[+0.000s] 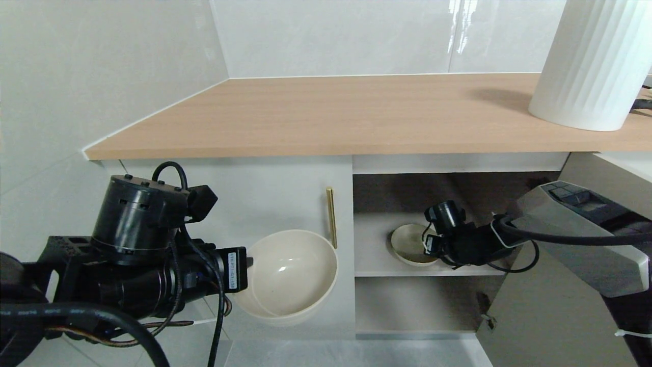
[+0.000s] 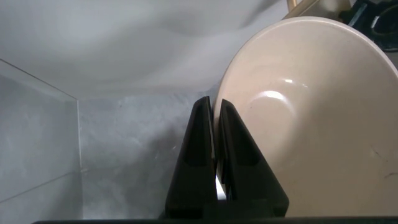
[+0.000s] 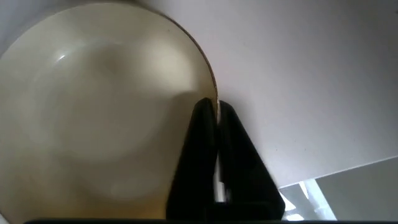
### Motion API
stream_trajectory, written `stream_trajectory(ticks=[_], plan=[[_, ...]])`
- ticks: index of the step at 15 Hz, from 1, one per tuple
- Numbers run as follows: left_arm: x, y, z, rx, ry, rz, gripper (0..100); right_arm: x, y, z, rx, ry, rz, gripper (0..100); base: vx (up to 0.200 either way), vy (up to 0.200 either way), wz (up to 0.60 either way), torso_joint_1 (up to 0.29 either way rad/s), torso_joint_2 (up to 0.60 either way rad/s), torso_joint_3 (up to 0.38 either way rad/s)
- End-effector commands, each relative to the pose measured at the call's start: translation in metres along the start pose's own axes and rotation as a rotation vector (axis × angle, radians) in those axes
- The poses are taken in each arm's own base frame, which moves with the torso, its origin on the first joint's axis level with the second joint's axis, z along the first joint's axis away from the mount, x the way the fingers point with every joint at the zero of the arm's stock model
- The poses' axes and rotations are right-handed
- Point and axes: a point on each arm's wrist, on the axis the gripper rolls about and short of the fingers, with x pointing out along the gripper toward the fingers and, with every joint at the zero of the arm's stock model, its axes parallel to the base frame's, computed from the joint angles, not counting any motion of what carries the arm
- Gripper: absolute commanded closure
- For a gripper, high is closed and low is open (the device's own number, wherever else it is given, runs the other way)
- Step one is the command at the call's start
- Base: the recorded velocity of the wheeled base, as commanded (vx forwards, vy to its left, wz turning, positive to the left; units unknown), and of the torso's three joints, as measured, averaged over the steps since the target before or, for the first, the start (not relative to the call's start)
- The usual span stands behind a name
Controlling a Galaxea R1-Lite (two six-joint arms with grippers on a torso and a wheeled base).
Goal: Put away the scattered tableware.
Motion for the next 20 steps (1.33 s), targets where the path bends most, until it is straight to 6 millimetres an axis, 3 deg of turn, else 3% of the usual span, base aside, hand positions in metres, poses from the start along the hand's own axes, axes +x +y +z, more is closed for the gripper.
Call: stream_trajectory(ticks=[1, 7, 10, 15, 16, 17, 20], plan=[[0.0, 0.0, 0.0, 0.0, 0.0, 0.0, 100, 0.0, 0.001, 0.001, 0.003, -0.005, 0.003, 0, 0.0, 0.0, 0.0, 0.0, 0.0, 0.0], [0.0, 0.0, 0.0, 0.0, 0.0, 0.0, 100, -0.009, 0.001, 0.009, 0.038, -0.027, 0.017, 0, 0.0, 0.0, 0.0, 0.0, 0.0, 0.0], [0.002, -0.001, 0.001, 0.004, -0.005, -0.004, 100, -0.044, -0.005, 0.02, 0.052, -0.035, 0.046, 0, 0.0, 0.0, 0.0, 0.0, 0.0, 0.0], [0.019, -0.007, -0.01, 0.102, 0.053, -0.005, 100, -0.157, -0.004, 0.007, -0.135, 0.069, 0.376, 0, 0.0, 0.0, 0.0, 0.0, 0.0, 0.0], [0.019, -0.007, -0.01, 0.103, 0.054, -0.006, 100, -0.159, -0.004, 0.007, -0.137, 0.069, 0.379, 0, 0.0, 0.0, 0.0, 0.0, 0.0, 0.0], [0.021, -0.017, -0.016, 0.134, 0.074, -0.034, 100, -0.208, -0.01, -0.004, -0.269, 0.066, 0.456, 0, 0.0, 0.0, 0.0, 0.0, 0.0, 0.0], [0.029, -0.029, -0.024, 0.171, 0.106, -0.059, 100, -0.272, -0.023, 0.001, -0.336, 0.066, 0.578, 0, 0.0, 0.0, 0.0, 0.0, 0.0, 0.0]])
